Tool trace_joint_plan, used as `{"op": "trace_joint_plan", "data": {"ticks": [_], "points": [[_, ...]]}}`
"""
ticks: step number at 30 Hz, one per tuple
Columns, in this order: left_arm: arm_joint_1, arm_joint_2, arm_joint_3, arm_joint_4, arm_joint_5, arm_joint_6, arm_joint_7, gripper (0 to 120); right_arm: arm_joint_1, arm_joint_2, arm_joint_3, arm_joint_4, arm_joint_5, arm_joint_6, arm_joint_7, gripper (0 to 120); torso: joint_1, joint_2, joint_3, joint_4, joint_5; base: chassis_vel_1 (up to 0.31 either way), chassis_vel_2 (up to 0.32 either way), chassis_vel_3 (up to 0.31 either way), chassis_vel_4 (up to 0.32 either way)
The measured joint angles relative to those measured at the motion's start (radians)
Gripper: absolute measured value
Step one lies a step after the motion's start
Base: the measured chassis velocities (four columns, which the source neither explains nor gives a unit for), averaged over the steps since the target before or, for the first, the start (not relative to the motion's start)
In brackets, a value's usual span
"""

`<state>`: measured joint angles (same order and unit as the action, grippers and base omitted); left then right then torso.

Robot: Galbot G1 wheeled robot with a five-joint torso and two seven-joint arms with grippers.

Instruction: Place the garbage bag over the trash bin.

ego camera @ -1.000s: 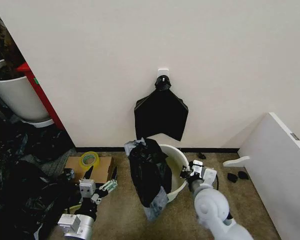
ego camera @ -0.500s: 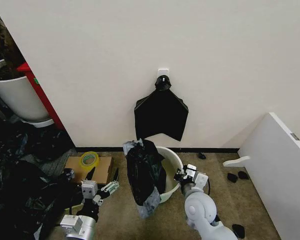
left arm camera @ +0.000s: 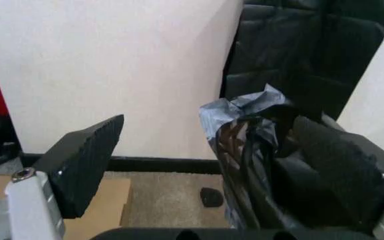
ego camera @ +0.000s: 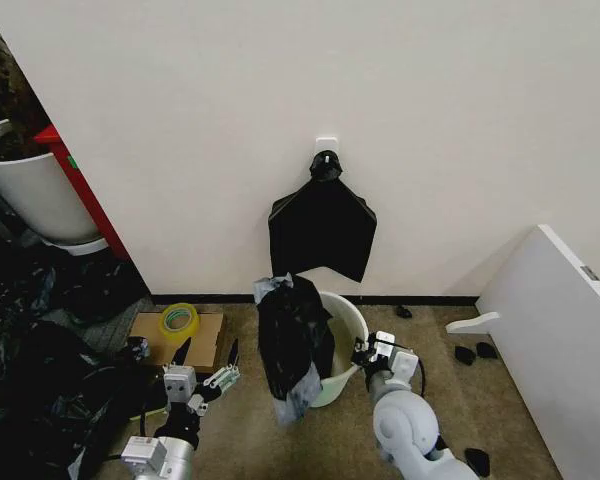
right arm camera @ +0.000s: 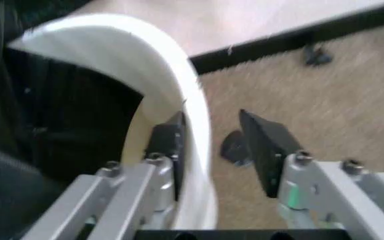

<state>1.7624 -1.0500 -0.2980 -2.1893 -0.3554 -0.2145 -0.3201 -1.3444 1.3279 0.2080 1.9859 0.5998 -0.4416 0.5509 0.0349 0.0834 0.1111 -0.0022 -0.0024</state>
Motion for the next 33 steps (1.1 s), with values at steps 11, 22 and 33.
{"op": "trace_joint_plan", "data": {"ticks": [11, 22, 33], "points": [[-0.005, 0.007, 0.03, -0.002, 0.027, 0.014, -0.007, 100, -0.101, -0.109, 0.004, 0.229, -0.204, -0.006, -0.062, 71, 0.0, 0.0, 0.0, -0.0002, 0.0, 0.0, 0.0, 0.0, 0.0], [-0.005, 0.003, 0.034, 0.003, 0.062, 0.053, -0.026, 100, 0.017, -0.084, -0.236, 0.266, -0.297, -0.155, -0.208, 100, 0.0, 0.0, 0.0, 0.0, -0.0002, 0.0, 0.0, 0.0, 0.0], [-0.009, 0.014, 0.046, 0.009, 0.072, 0.07, -0.03, 100, 0.16, 0.016, -0.346, 0.051, -0.473, -0.177, -0.156, 71, 0.0, 0.0, 0.0, 0.0, -0.0003, 0.0, 0.0, 0.0, 0.0]]}}
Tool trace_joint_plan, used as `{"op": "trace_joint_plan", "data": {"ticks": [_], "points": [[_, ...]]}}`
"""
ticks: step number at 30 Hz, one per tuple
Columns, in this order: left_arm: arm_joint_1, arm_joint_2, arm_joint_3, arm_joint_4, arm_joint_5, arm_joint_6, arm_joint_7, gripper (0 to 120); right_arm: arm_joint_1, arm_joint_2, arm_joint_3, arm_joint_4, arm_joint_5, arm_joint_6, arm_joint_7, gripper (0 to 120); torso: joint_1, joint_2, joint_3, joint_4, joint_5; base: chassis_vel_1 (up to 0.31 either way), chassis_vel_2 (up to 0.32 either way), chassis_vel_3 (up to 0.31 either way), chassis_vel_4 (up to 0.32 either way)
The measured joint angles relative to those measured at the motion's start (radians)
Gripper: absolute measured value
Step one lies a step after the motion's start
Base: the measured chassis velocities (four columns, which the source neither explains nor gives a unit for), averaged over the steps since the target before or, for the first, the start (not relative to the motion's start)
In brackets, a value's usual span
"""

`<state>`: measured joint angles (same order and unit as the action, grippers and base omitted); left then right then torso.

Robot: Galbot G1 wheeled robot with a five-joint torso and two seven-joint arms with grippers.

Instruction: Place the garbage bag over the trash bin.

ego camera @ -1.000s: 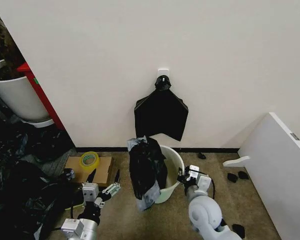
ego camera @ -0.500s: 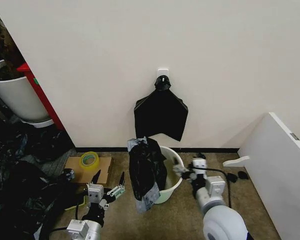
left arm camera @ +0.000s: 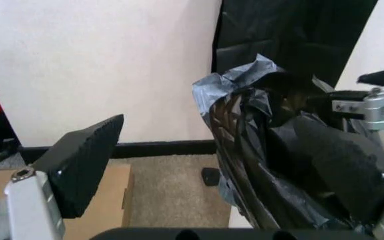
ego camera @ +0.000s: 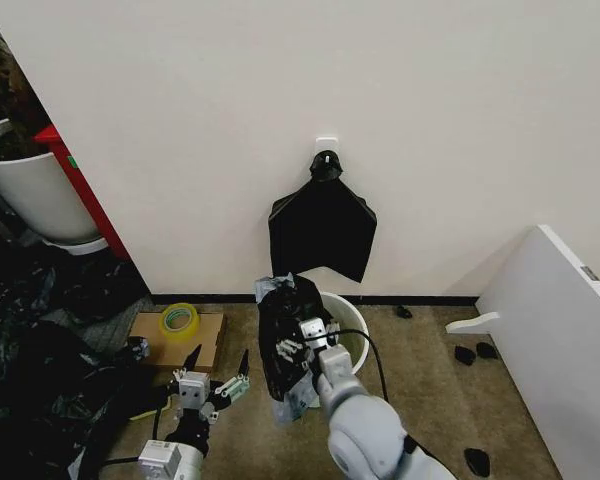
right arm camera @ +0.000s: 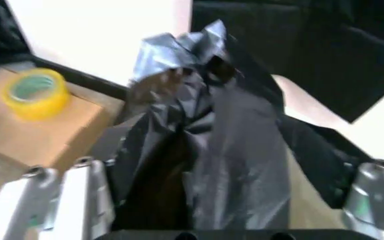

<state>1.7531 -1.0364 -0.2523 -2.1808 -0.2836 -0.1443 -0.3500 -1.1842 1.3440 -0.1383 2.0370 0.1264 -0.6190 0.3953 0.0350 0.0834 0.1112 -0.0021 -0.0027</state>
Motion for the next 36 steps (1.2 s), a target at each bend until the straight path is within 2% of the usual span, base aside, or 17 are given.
{"op": "trace_joint_plan", "data": {"ticks": [1, 3, 6, 7, 9, 12, 13, 18, 20, 25, 29, 30, 34, 36], "points": [[-0.002, 0.005, 0.004, 0.0, 0.0, 0.003, 0.0, 100, 0.002, 0.001, -0.001, -0.012, -0.025, -0.003, 0.005, 65, 0.0, 0.0, 0.0, 0.0, 0.0, 0.0, 0.0, 0.0, 0.0], [-0.004, 0.008, 0.007, 0.0, -0.001, 0.005, 0.0, 100, 0.0, 0.001, -0.002, -0.018, -0.042, -0.004, 0.009, 61, 0.0, 0.0, 0.0, -0.0001, 0.0, 0.0, 0.0, 0.0, 0.0], [-0.009, 0.028, 0.019, -0.005, -0.026, 0.022, 0.0, 100, -0.011, 0.002, -0.018, -0.027, -0.091, -0.018, 0.022, 47, 0.0, 0.0, 0.0, -0.0002, 0.0, 0.0, 0.0, 0.0, 0.0], [-0.009, 0.028, 0.019, -0.005, -0.026, 0.022, 0.0, 100, -0.011, 0.002, -0.018, -0.027, -0.091, -0.018, 0.022, 47, 0.0, 0.0, 0.0, -0.0002, 0.0, 0.0, 0.0, 0.0, 0.0], [-0.018, 0.052, 0.023, -0.005, -0.042, 0.034, -0.002, 100, -0.013, 0.012, -0.022, -0.038, -0.109, -0.031, 0.03, 39, 0.0, 0.0, 0.0, -0.0001, 0.0, 0.0, 0.0, 0.0, 0.0], [-0.03, 0.076, 0.031, 0.004, -0.051, 0.043, -0.006, 100, -0.01, 0.015, -0.021, -0.047, -0.108, -0.039, 0.041, 26, 0.0, 0.0, 0.0, -0.0002, 0.0, 0.0, 0.0, 0.0, 0.0], [-0.03, 0.076, 0.031, 0.004, -0.051, 0.043, -0.006, 100, -0.01, 0.015, -0.021, -0.047, -0.108, -0.039, 0.041, 26, 0.0, 0.0, 0.0, -0.0002, 0.0, 0.0, 0.0, 0.0, 0.0], [-0.055, 0.105, 0.051, 0.019, -0.073, 0.061, -0.007, 100, -0.015, 0.022, -0.015, -0.049, -0.102, -0.048, 0.056, 4, 0.0, 0.0, 0.0, -0.0001, 0.0001, 0.0, 0.0, 0.0, 0.0], [-0.064, 0.113, 0.056, 0.021, -0.083, 0.07, -0.007, 100, -0.019, 0.022, -0.012, -0.048, -0.102, -0.048, 0.058, 0, 0.0, 0.0, 0.0, 0.0, 0.0001, 0.0, 0.0, 0.0, 0.0], [-0.136, 0.15, 0.087, 0.032, -0.129, 0.121, -0.017, 100, -0.041, 0.015, 0.01, -0.025, -0.103, -0.043, 0.062, 0, 0.0, 0.0, 0.0, 0.0, 0.0002, 0.0, 0.0, 0.0, 0.0], [-0.273, 0.173, 0.138, 0.032, -0.224, 0.207, -0.044, 100, -0.054, -0.002, 0.028, -0.01, -0.104, -0.032, 0.059, 0, 0.0, 0.0, 0.0, -0.0004, 0.0003, 0.0, 0.0, 0.0, 0.0], [-0.273, 0.173, 0.138, 0.032, -0.224, 0.207, -0.044, 100, -0.054, -0.002, 0.028, -0.01, -0.104, -0.032, 0.059, 0, 0.0, 0.0, 0.0, -0.0004, 0.0003, 0.0, 0.0, 0.0, 0.0], [-0.415, 0.169, 0.257, 0.055, -0.3, 0.29, -0.083, 98, -0.064, -0.01, 0.036, 0.001, -0.104, -0.028, 0.057, 0, 0.0, 0.0, 0.0, -0.0002, 0.0004, 0.0, 0.0, 0.0, 0.0], [-0.451, 0.161, 0.286, 0.069, -0.32, 0.307, -0.093, 97, -0.067, -0.012, 0.037, 0.004, -0.104, -0.027, 0.056, 0, 0.0, 0.0, 0.0, -0.0002, 0.0003, 0.0, 0.0, 0.0, 0.0]]}}
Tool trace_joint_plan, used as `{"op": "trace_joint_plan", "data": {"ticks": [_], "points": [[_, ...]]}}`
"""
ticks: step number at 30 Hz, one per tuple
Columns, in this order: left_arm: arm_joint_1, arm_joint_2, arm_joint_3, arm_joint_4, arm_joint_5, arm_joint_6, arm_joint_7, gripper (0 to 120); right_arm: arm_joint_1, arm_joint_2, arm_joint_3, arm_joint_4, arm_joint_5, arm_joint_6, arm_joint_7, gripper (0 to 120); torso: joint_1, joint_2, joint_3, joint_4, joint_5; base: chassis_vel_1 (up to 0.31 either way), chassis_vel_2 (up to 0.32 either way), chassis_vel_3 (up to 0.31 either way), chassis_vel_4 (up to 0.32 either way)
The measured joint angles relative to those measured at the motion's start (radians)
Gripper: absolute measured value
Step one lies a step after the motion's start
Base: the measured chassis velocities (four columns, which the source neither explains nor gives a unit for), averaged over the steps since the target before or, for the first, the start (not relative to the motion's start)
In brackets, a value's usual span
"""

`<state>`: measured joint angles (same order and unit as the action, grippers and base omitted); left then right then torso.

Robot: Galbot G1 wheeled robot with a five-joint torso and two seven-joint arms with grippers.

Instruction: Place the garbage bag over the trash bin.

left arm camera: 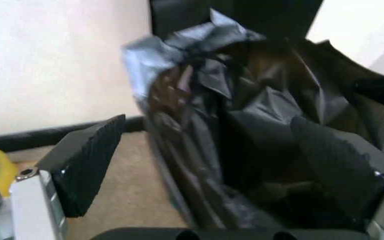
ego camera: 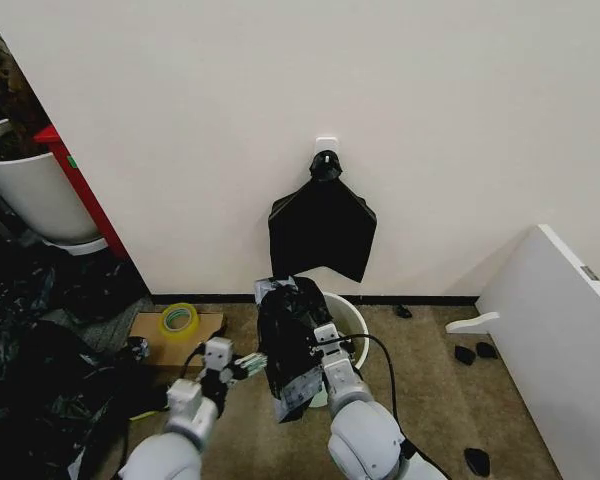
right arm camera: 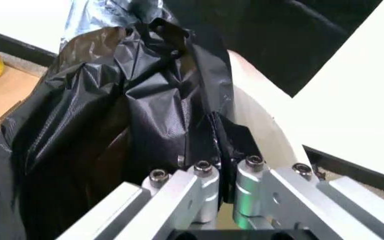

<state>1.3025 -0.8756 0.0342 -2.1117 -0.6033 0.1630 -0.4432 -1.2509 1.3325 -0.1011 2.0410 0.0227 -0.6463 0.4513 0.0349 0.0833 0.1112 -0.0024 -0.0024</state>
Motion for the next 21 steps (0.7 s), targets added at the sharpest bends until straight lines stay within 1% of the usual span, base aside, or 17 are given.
{"op": "trace_joint_plan", "data": {"ticks": [1, 2, 3, 5, 11, 13, 14, 15, 21], "points": [[-0.033, -0.009, 0.027, 0.014, -0.017, 0.017, -0.011, 96, -0.002, -0.003, 0.001, 0.003, 0.0, 0.0, -0.001, 0, 0.0, 0.0, 0.0, 0.0001, 0.0, 0.0, 0.0, 0.0, 0.0], [-0.033, -0.009, 0.027, 0.014, -0.017, 0.017, -0.011, 96, -0.002, -0.003, 0.001, 0.003, 0.0, 0.0, -0.001, 0, 0.0, 0.0, 0.0, 0.0001, 0.0, 0.0, 0.0, 0.0, 0.0], [-0.082, -0.025, 0.067, 0.039, -0.029, 0.043, -0.032, 96, -0.004, -0.007, 0.004, 0.005, 0.002, 0.0, -0.002, 0, 0.0, 0.0, 0.0, 0.0, 0.0, 0.0, 0.0, 0.0, 0.0], [-0.139, -0.043, 0.111, 0.075, -0.026, 0.066, -0.059, 95, -0.005, -0.013, 0.009, 0.005, 0.004, 0.001, -0.002, 0, 0.0, 0.0, 0.0, 0.0, -0.0001, 0.0, 0.0, 0.0, 0.0], [-0.197, -0.059, 0.151, 0.108, -0.024, 0.099, -0.099, 95, -0.006, -0.02, 0.013, 0.006, 0.011, 0.001, -0.002, 0, 0.0, 0.0, 0.0, 0.0002, 0.0, 0.0, 0.0, 0.0, 0.0], [-0.234, -0.078, 0.175, 0.128, -0.046, 0.142, -0.135, 94, -0.004, -0.022, 0.014, 0.006, 0.018, 0.001, -0.002, 0, 0.0, 0.0, 0.0, 0.0002, 0.0, 0.0, 0.0, 0.0, 0.0], [-0.234, -0.078, 0.175, 0.128, -0.046, 0.142, -0.135, 94, -0.004, -0.022, 0.014, 0.006, 0.018, 0.001, -0.002, 0, 0.0, 0.0, 0.0, 0.0002, 0.0, 0.0, 0.0, 0.0, 0.0], [-0.25, -0.088, 0.186, 0.136, -0.062, 0.159, -0.151, 94, -0.002, -0.023, 0.014, 0.006, 0.02, 0.001, -0.002, 0, 0.0, 0.0, 0.0, 0.0002, 0.0, 0.0, 0.0, 0.0, 0.0], [-0.293, -0.125, 0.22, 0.176, -0.107, 0.201, -0.219, 94, -0.003, -0.029, 0.015, 0.008, 0.022, 0.001, -0.001, 0, 0.0, 0.0, 0.0, 0.0001, 0.0, 0.0, 0.0, 0.0, 0.0]]}}
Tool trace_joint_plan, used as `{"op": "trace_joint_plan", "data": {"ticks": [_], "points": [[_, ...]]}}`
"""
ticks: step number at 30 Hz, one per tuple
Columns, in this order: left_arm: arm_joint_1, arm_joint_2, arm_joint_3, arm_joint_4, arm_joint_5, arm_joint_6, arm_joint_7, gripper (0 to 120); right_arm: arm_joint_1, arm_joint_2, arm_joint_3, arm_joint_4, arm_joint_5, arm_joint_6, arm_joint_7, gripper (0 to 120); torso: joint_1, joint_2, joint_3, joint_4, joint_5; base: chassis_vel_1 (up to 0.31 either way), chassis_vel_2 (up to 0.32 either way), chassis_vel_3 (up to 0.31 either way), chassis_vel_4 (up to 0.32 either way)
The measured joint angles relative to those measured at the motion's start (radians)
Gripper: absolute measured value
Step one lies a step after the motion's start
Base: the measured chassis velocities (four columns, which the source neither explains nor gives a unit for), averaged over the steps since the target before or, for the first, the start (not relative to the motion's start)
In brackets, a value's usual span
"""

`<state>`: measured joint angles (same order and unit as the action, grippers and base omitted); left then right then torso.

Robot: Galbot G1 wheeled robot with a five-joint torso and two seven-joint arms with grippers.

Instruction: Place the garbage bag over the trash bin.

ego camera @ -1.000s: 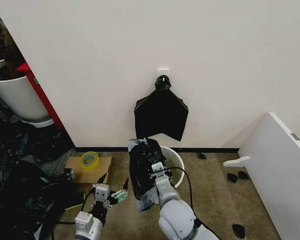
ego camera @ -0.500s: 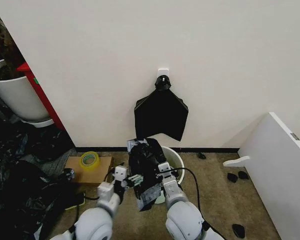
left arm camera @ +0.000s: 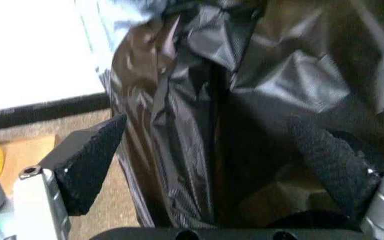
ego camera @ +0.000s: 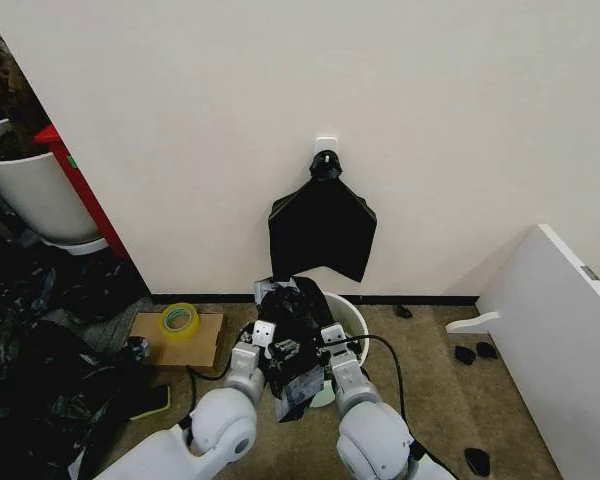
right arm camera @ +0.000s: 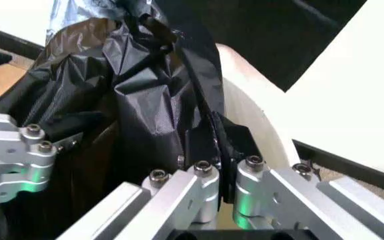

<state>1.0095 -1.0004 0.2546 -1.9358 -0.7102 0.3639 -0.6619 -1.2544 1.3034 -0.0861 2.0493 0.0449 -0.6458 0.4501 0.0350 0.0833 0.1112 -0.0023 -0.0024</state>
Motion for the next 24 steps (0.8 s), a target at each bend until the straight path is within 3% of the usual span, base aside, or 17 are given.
{"op": "trace_joint_plan", "data": {"ticks": [3, 8, 11, 13, 16, 18, 19, 21, 24], "points": [[-0.004, -0.008, 0.002, 0.012, -0.013, 0.01, -0.019, 96, -0.002, -0.001, 0.001, 0.002, 0.0, 0.0, 0.0, 0, 0.0, 0.0, 0.0, 0.0, 0.0, 0.0, 0.0, 0.0, 0.0], [-0.027, -0.03, -0.006, 0.029, -0.147, 0.066, -0.094, 96, -0.003, 0.0, 0.002, 0.002, -0.001, 0.0, 0.001, 0, 0.0, 0.0, 0.0, 0.0, 0.0, 0.0, 0.0, 0.0, 0.0], [-0.054, -0.046, -0.008, 0.065, -0.176, 0.085, -0.122, 84, -0.003, 0.002, 0.002, 0.004, -0.002, 0.0, 0.001, 0, 0.0, 0.0, 0.0, 0.0, 0.0, 0.0, 0.0, 0.0, 0.0], [-0.059, -0.048, -0.006, 0.071, -0.183, 0.089, -0.127, 82, -0.003, 0.003, 0.001, 0.004, -0.002, 0.0, 0.001, 0, 0.0, 0.0, 0.0, 0.0, 0.0, 0.0, 0.0, 0.0, 0.0], [-0.083, -0.059, 0.002, 0.1, -0.211, 0.106, -0.147, 66, -0.005, 0.003, 0.001, 0.005, -0.002, 0.0, 0.001, 0, 0.0, 0.0, 0.0, -0.0001, 0.0, 0.0, 0.0, 0.0, 0.0], [-0.085, -0.06, 0.002, 0.104, -0.213, 0.106, -0.149, 64, -0.005, 0.003, 0.001, 0.005, -0.002, 0.0, 0.001, 0, 0.0, 0.0, 0.0, 0.0, 0.0, 0.0, 0.0, 0.0, 0.0], [-0.092, -0.064, 0.002, 0.112, -0.225, 0.108, -0.153, 55, -0.005, 0.002, 0.0, 0.006, -0.002, 0.001, 0.001, 0, 0.0, 0.0, 0.0, 0.0001, 0.0001, 0.0, 0.0, 0.0, 0.0], [-0.097, -0.068, 0.002, 0.118, -0.24, 0.112, -0.16, 52, -0.005, 0.001, 0.001, 0.006, -0.002, 0.001, 0.001, 0, 0.0, 0.0, 0.0, 0.0001, 0.0001, 0.0, 0.0, 0.0, 0.0], [-0.108, -0.075, -0.001, 0.13, -0.275, 0.115, -0.176, 36, -0.004, -0.001, 0.0, 0.008, -0.002, 0.002, 0.001, 0, 0.0, 0.0, 0.0, 0.0001, 0.0002, 0.0, 0.0, 0.0, 0.0]]}}
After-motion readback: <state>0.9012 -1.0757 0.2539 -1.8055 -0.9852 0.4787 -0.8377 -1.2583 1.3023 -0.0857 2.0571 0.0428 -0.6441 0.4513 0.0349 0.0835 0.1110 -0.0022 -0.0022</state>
